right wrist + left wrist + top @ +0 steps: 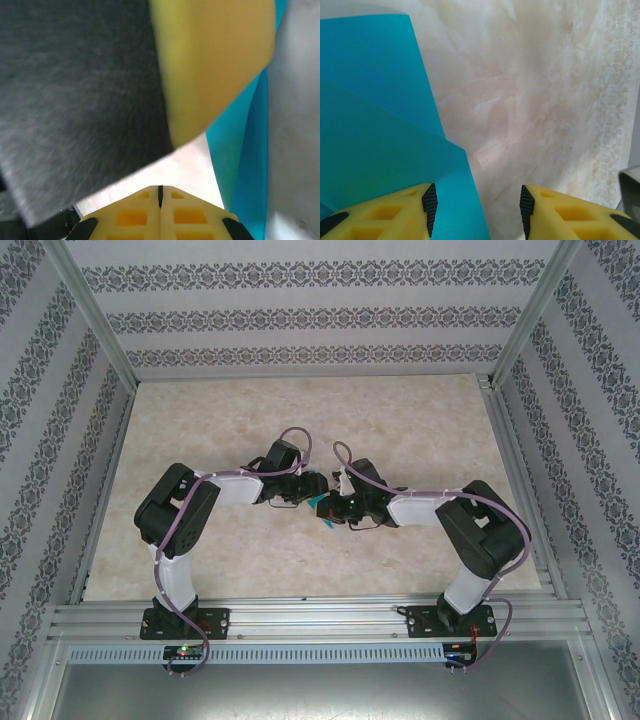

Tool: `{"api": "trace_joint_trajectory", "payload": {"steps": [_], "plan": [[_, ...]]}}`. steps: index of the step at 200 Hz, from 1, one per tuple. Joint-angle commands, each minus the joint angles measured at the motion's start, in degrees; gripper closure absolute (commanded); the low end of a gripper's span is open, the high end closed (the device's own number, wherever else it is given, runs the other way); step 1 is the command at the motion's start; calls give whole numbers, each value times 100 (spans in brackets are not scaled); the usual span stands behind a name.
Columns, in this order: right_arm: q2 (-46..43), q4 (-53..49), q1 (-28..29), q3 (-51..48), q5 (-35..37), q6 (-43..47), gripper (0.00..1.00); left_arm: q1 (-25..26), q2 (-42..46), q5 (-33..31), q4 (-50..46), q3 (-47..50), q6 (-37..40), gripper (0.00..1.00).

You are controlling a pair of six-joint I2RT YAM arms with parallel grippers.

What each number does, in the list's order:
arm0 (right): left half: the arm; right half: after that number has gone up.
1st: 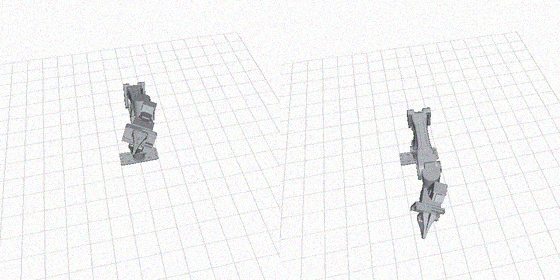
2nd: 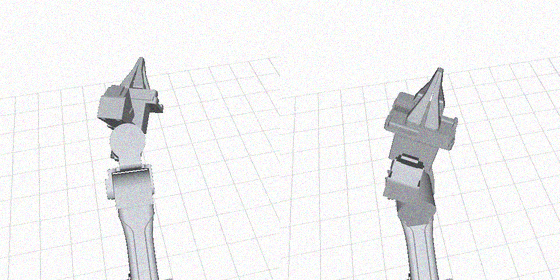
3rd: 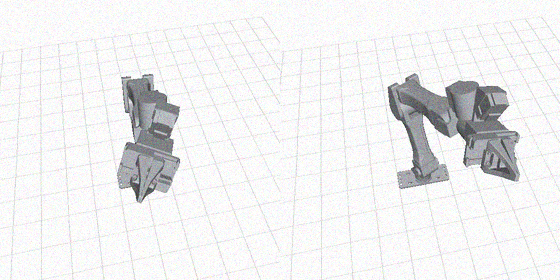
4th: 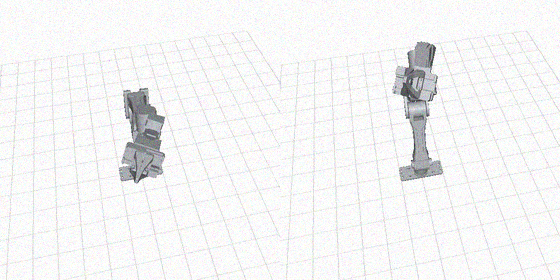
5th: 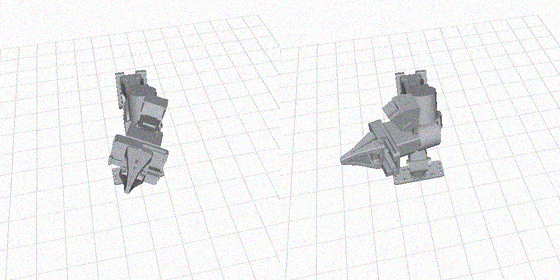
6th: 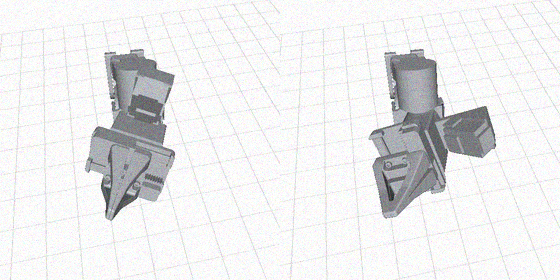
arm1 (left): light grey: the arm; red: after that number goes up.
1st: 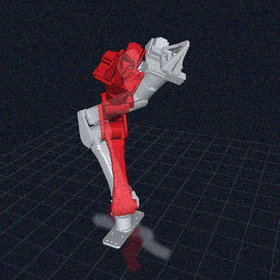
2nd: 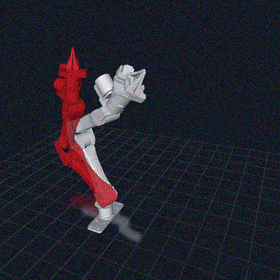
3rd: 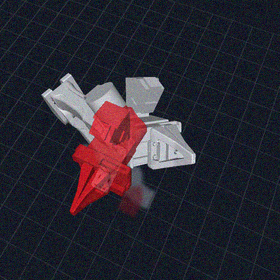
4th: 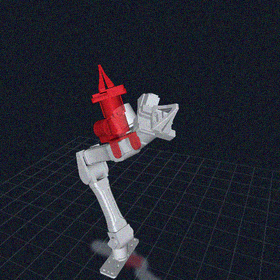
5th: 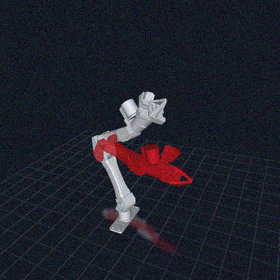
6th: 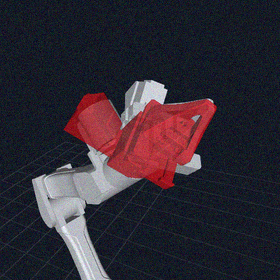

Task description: Fold a paper plane with a square sheet of paper (pick it up from the middle)

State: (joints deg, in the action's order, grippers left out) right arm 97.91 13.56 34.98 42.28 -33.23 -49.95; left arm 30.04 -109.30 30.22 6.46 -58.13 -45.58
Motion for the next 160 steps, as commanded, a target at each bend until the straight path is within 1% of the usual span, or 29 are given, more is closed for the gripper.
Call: {"api": "trace_joint_trajectory", "payload": {"steps": [1,32,75,160], "plan": [[249,299,-113,148,-244,-188,94,29,-264,-192,-449,-7,146,49],[519,280,-172,-16,-262,-122,95,28,-269,-223,-496,-26,151,49],[651,453,-220,-415,-333,-174,94,19,-289,-260,-515,-11,169,49],[208,76,-202,-914,-176,-31,92,-63,-339,-338,-632,56,117,50]]}}
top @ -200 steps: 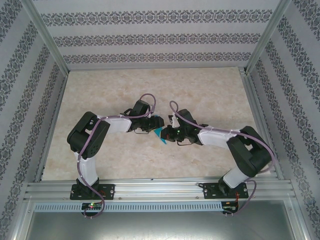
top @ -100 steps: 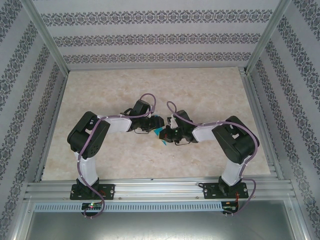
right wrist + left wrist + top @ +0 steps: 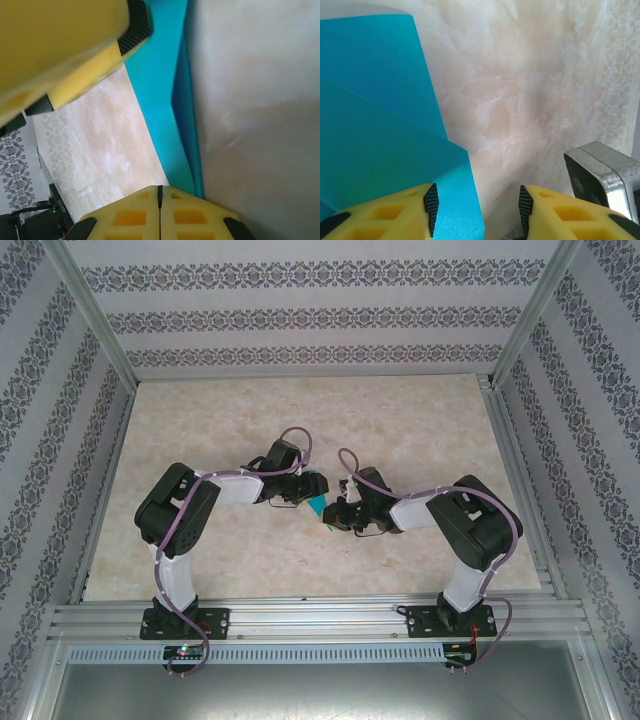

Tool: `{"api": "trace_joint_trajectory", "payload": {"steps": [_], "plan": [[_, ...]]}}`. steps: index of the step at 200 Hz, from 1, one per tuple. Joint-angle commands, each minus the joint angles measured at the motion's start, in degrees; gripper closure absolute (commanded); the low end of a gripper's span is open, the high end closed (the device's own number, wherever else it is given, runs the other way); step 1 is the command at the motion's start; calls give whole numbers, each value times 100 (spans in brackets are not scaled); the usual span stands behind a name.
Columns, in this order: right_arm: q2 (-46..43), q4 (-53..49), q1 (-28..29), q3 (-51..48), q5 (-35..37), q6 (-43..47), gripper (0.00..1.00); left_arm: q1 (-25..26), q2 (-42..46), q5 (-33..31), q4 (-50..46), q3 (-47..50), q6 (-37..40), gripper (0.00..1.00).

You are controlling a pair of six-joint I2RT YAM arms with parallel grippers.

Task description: Fold a paper plane with a square sheet of paper (pick it up from the middle)

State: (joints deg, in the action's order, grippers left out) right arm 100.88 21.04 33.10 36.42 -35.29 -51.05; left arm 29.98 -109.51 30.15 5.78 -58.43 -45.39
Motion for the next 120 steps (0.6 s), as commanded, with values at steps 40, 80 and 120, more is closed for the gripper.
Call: {"api": "trace_joint_trajectory", "payload": {"steps": [40,80,120], "plan": [[-449,-976,-14,-692,171,162,92,-62,-309,-309,-539,107,101,51],[-921,-1201,-40,-618,75,216,92,-56,-308,-205,-499,87,123,51],[-1338,-1056,3,-24,-38,70,91,-62,-292,-169,-450,117,96,51]]}}
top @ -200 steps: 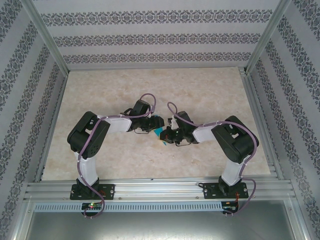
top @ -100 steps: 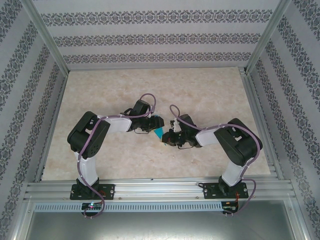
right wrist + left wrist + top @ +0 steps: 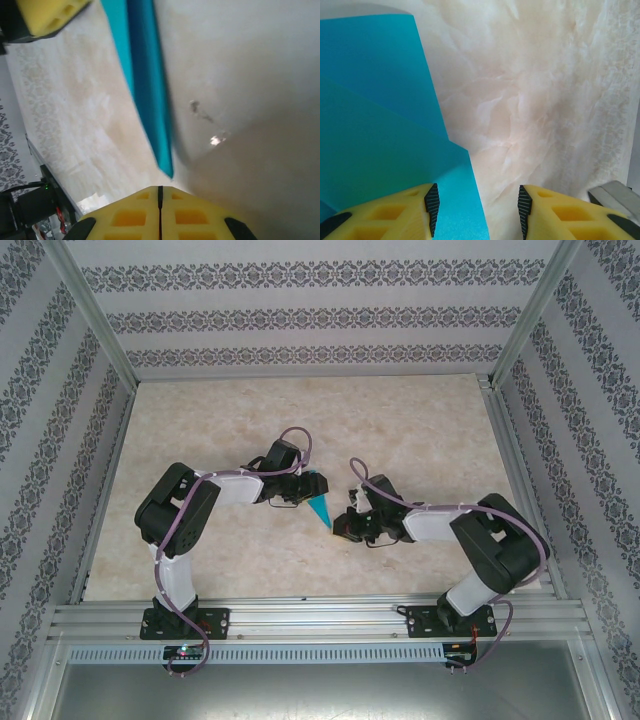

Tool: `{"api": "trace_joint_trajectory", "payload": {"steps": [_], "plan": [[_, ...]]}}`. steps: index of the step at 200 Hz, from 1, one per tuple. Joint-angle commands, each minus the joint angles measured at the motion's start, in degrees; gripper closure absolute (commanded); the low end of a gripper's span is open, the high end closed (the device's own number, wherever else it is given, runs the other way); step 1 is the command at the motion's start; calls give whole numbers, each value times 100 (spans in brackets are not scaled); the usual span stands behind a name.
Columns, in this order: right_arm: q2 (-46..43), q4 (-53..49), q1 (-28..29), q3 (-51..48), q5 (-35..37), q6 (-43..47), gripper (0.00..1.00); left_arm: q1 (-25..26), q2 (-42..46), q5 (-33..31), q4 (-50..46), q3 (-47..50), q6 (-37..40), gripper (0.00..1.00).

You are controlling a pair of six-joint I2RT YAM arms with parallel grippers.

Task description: Fold a paper plane with a square sheet of paper (pick it up from the middle)

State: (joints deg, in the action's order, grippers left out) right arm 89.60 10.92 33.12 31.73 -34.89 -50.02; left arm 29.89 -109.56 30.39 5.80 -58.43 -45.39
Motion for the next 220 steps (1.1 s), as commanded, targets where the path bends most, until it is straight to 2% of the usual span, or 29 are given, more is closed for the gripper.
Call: {"api": "trace_joint_trajectory", "payload": {"steps": [1,34,53,97,123,156,197,220], "plan": [[-204,-40,1,456,-78,-34,91,-53,-291,-192,-450,119,98,50],[230,266,28,925,-160,-206,91,-53,-268,-160,-403,143,75,50],[595,123,-30,1195,33,-101,91,-53,-269,-130,-361,152,45,50],[1353,235,-60,1473,-70,-133,92,-53,-211,-63,-321,152,65,50],[1569,47,-104,1277,148,10,93,-53,-142,-35,-358,115,110,50],[1724,244,-108,922,124,-138,96,-50,-3,13,-501,27,205,49],[1880,803,-85,655,-34,-469,97,-54,762,38,-706,-155,454,45],[1912,877,-13,684,-27,-559,97,-53,772,130,-556,-211,363,44]]}}
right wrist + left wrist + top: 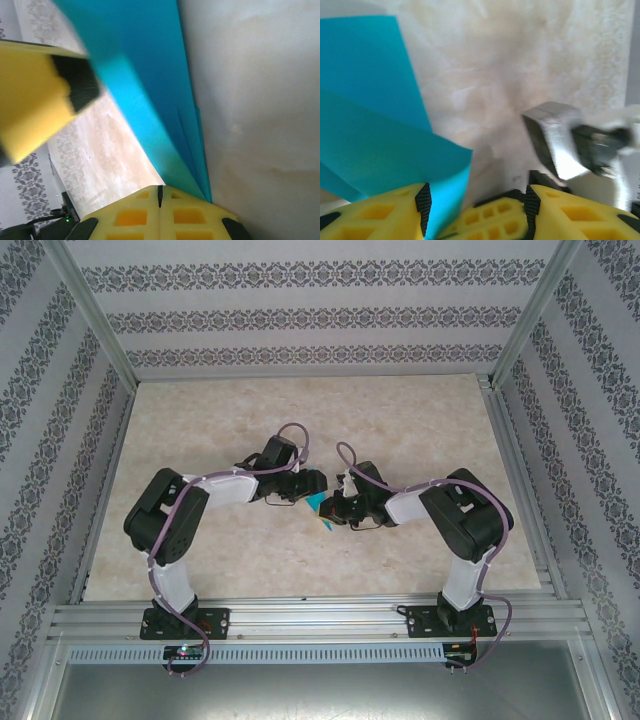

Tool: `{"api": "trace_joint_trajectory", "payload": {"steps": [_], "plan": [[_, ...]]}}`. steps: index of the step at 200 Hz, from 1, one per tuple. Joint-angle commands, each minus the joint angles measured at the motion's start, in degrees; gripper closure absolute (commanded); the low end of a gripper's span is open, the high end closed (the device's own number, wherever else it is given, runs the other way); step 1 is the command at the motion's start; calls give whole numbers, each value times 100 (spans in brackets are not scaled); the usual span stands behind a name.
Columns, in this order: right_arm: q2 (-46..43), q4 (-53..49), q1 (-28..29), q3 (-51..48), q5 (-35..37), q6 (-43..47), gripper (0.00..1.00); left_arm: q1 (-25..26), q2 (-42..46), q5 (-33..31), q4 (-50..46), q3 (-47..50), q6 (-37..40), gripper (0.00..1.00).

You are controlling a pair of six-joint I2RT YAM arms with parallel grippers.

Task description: Fold a paper plane with a square sheet of paper (pick it up from the middle)

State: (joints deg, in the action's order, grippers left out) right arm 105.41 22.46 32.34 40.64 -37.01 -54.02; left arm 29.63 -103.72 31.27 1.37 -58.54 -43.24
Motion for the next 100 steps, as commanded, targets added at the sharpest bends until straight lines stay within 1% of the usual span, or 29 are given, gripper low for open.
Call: {"api": "trace_joint_trajectory", "payload": {"steps": [1,29,47,100], "plan": [[327,-277,73,-207,190,-160,97,-27,183,44,-102,-201,136,44],[336,-284,115,-197,274,-203,97,-27,-12,86,177,-209,-35,44],[364,-273,136,-189,289,-232,97,-25,-129,-5,284,-230,-79,44],[471,-337,219,-181,344,-207,97,-36,-522,-275,243,-474,-67,44]]}}
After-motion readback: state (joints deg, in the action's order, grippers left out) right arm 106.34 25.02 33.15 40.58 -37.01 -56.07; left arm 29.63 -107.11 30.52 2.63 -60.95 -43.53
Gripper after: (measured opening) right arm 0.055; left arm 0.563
